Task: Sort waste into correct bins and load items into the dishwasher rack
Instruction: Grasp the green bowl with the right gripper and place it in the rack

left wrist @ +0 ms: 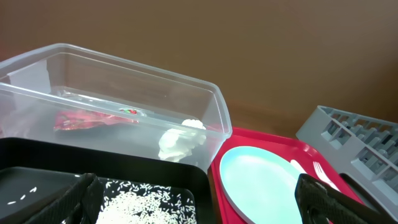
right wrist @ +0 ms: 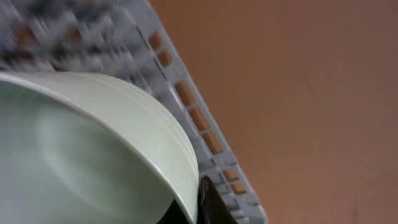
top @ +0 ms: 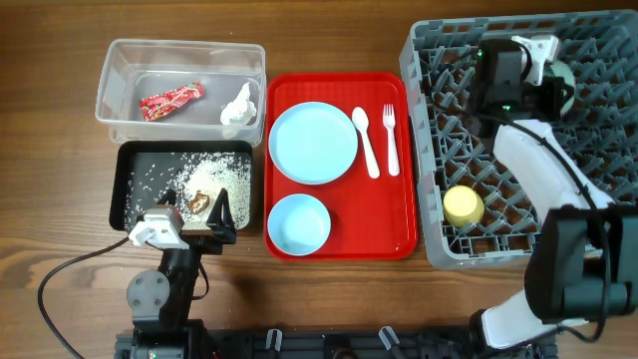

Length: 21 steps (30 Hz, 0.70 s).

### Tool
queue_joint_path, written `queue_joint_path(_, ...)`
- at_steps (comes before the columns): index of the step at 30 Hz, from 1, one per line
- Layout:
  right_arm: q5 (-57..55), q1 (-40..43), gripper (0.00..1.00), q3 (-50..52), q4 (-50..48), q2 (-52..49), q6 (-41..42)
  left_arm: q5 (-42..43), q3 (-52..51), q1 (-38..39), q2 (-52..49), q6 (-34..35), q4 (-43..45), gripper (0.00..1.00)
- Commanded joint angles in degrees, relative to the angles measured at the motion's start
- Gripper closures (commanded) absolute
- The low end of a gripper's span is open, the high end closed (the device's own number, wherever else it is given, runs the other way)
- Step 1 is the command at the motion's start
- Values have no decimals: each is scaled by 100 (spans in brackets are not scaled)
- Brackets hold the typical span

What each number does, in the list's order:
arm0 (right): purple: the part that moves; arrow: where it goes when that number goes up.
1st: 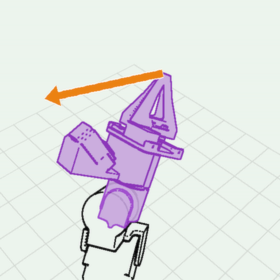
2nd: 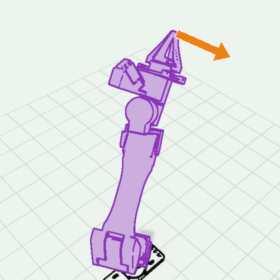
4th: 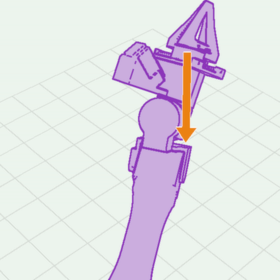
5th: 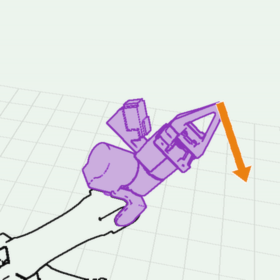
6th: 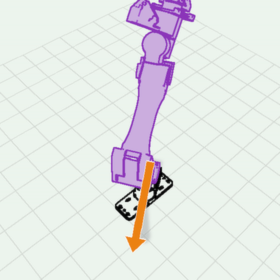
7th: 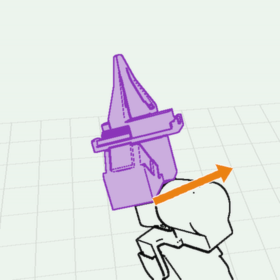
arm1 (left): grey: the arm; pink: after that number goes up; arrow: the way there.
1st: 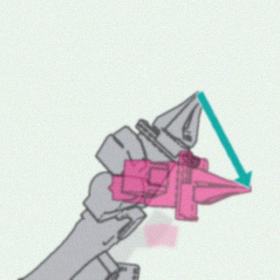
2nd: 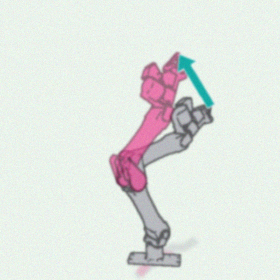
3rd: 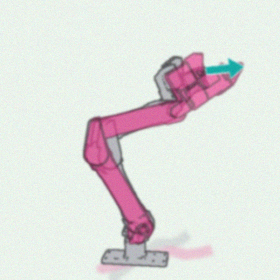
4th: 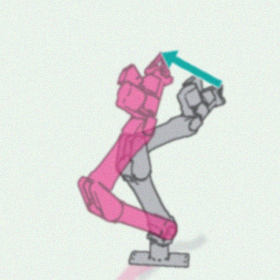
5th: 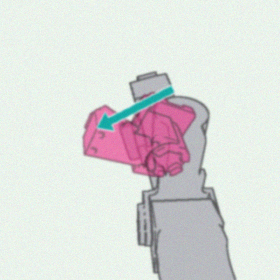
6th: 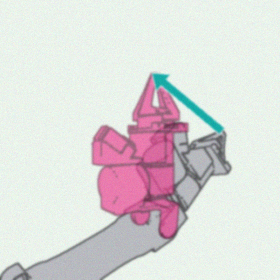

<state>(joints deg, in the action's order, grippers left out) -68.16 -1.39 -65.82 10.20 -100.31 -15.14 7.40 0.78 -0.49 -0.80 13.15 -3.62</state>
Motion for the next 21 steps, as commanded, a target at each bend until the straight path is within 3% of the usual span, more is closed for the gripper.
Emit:
queue_joint_path(1, -63, 17, 95, -20, 284, -151, -289, 28, -46, -37, 44, -74, 0, 0)
queue_joint_path(5, 894, -81, 96, -15, 1401, -151, -278, 28, -46, -37, 44, -74, 0, 0)
queue_joint_path(12, 977, -619, 95, -15, 2057, -149, -286, 28, -46, -37, 44, -74, 0, 0)
queue_joint_path(13, 977, -706, 87, -15, 2059, -149, -289, 28, -46, -37, 42, -74, 0, 0)
queue_joint_path(15, 975, -907, 81, -15, 2116, -136, -286, 28, -46, -37, 44, -74, 0, 0)
queue_joint_path(17, 1049, -1189, 61, -17, 2074, -7, -269, 28, -46, -37, 42, -74, 0, 0)
queue_joint_path(18, 1189, -1322, 56, -44, 2083, 98, -260, 28, -46, -37, 42, -74, 0, 0)
queue_joint_path(21, 3062, -1864, 41, -496, 2981, 699, 407, 28, -46, -37, 44, -74, 0, 0)
